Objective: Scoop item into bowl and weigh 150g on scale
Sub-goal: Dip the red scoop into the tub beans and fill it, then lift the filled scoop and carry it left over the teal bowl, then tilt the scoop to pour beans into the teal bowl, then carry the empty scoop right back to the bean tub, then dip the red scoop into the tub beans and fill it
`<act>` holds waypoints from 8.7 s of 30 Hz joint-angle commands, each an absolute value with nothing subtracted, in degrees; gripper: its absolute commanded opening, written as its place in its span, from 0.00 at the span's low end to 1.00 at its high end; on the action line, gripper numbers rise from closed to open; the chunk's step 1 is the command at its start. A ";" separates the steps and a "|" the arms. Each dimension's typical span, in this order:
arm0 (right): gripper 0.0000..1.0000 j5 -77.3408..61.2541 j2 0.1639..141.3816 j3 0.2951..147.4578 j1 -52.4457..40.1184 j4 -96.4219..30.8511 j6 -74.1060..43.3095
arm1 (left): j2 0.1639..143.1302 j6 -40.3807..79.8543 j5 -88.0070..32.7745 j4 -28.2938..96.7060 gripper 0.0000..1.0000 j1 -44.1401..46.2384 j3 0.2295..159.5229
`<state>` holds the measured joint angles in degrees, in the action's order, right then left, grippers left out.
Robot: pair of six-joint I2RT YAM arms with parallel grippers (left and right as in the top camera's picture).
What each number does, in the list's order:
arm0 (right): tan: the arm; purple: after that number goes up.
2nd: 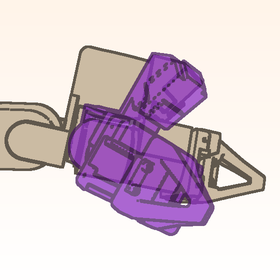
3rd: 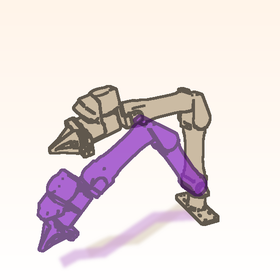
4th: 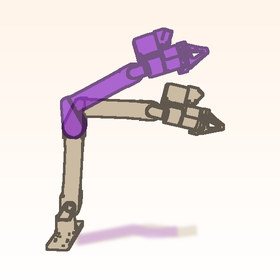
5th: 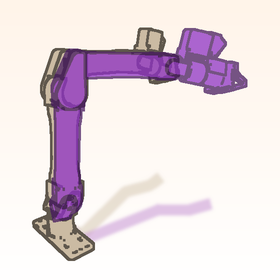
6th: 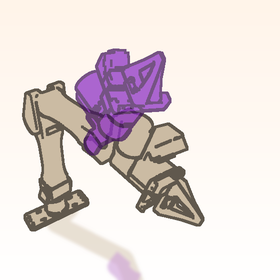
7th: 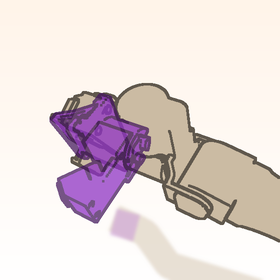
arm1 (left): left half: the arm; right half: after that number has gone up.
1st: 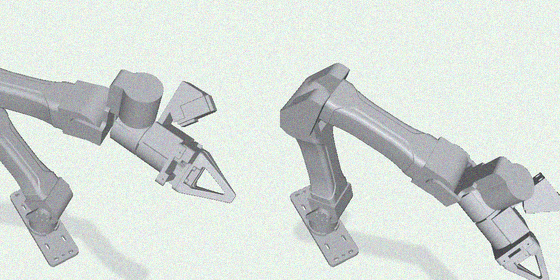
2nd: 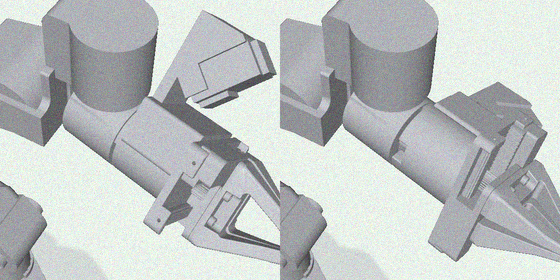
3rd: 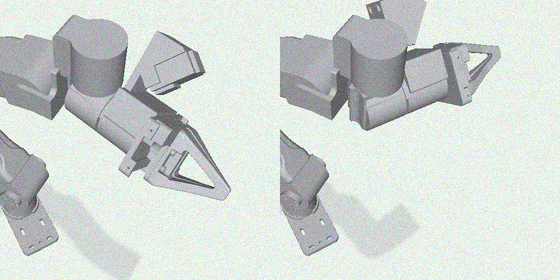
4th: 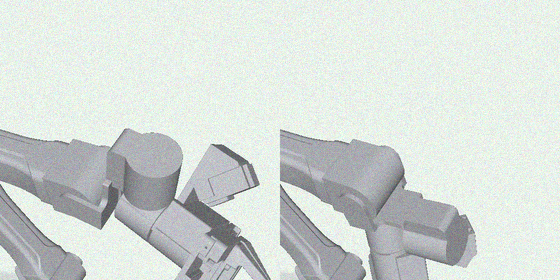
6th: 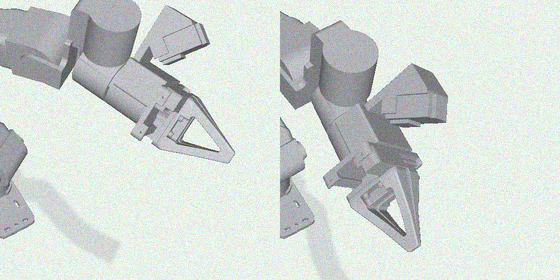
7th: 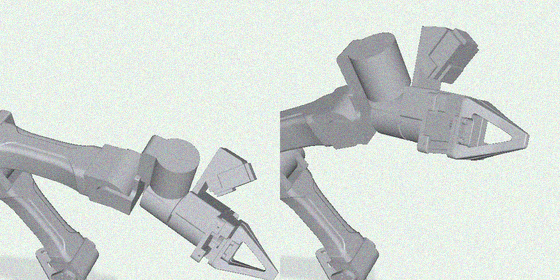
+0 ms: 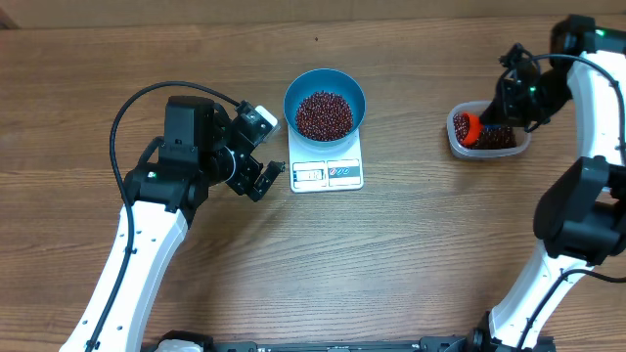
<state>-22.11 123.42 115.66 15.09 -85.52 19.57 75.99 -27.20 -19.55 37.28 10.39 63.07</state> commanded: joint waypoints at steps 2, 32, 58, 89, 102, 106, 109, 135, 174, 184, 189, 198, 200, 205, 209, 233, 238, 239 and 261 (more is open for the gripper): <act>0.04 -29.12 124.22 115.44 19.81 -85.69 20.40 | 76.25 -27.88 -20.56 37.26 1.00 10.17 64.34; 0.04 -52.14 124.27 115.44 33.36 -97.08 36.53 | 76.25 -27.88 -20.56 37.26 1.00 10.17 64.34; 0.04 -64.27 124.27 115.46 11.66 -95.24 36.47 | 76.25 -27.88 -20.56 37.28 0.99 10.17 64.34; 0.04 -16.71 124.25 134.32 -15.33 -78.17 11.97 | 76.25 -27.88 -20.56 37.26 1.00 10.17 64.34; 0.04 0.95 124.25 136.09 -24.75 -76.27 16.97 | 76.25 -27.88 -20.56 37.26 1.00 10.17 64.34; 0.04 0.99 124.25 136.11 -25.04 -76.34 16.97 | 76.25 -27.88 -20.56 37.28 0.99 10.17 64.34; 0.04 0.47 124.25 136.11 -25.02 -76.29 16.93 | 76.25 -27.88 -20.56 37.28 1.00 10.17 64.34; 0.04 -9.13 124.09 139.63 -20.80 -78.54 17.06 | 76.25 -27.88 -20.56 37.28 1.00 10.17 64.34; 0.04 0.36 124.09 139.63 -24.91 -79.75 20.60 | 76.25 -27.88 -20.56 37.28 1.00 10.17 64.34; 0.04 -3.62 121.89 139.63 -18.33 -79.75 17.78 | 76.25 -27.86 -20.56 37.28 1.00 10.17 64.34; 0.04 -5.91 118.78 139.63 -7.16 -83.15 16.49 | 76.25 -27.88 -20.56 37.26 1.00 10.17 64.34; 0.04 -6.31 118.69 139.44 9.54 -92.33 14.81 | 76.25 -27.88 -20.56 37.26 0.99 10.17 64.34; 0.04 -6.28 119.02 138.63 11.38 -93.49 15.53 | 76.25 -27.88 -20.56 37.26 1.00 10.17 64.34; 0.04 -6.07 119.11 133.91 12.51 -93.56 17.91 | 76.25 -27.88 -20.56 37.26 1.00 10.17 64.34; 0.04 -5.06 119.11 129.29 12.51 -93.14 18.28 | 76.25 -27.88 -20.56 37.28 0.99 10.17 64.34; 0.04 -6.20 119.13 113.58 12.51 -80.25 18.28 | 76.25 -27.88 -20.56 37.28 1.00 10.17 64.34; 0.04 -7.27 119.33 113.56 12.51 -80.20 18.26 | 76.25 -27.88 -20.56 37.26 1.00 10.17 64.34; 0.04 -7.46 119.46 113.56 12.51 -80.16 18.26 | 76.25 -27.88 -20.56 37.28 1.00 10.17 64.34; 0.04 -16.29 119.83 109.82 12.49 -79.77 18.52 | 76.25 -27.88 -20.56 37.28 1.00 10.17 64.34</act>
